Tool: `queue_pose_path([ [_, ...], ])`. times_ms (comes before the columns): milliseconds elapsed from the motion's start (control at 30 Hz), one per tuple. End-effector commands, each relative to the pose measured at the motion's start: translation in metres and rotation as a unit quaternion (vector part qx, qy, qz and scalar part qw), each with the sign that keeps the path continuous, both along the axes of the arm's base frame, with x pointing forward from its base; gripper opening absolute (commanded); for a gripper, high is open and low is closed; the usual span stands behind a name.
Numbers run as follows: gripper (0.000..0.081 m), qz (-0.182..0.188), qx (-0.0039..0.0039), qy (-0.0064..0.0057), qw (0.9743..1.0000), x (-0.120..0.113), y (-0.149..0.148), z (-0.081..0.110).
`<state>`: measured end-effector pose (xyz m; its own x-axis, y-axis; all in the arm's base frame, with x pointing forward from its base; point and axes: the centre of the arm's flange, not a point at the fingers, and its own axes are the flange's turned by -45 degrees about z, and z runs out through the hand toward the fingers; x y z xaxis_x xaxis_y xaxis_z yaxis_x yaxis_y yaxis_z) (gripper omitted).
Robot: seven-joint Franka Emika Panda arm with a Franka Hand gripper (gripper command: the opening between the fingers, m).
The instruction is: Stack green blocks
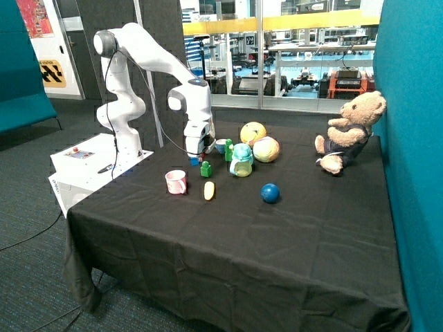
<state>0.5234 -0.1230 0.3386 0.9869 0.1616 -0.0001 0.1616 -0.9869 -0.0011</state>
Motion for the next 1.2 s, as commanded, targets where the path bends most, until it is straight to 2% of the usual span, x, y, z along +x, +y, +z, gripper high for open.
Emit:
queue_pose_path([
  [0, 0.0505, 0.001, -0.00052, -0.0002, 1.0000, 0.001, -0.003, -0.002],
  [500, 0.0467, -0.006, -0.00052, -0.0002, 1.0000, -0.003, -0.010, -0.011],
  [833, 0.0403, 0.000, -0.00052, -0.0002, 1.0000, -0.003, -0.002, -0.017],
  [1167, 0.0388, 0.003, -0.00051, -0.0002, 1.0000, -0.004, 0.004, -0.019],
])
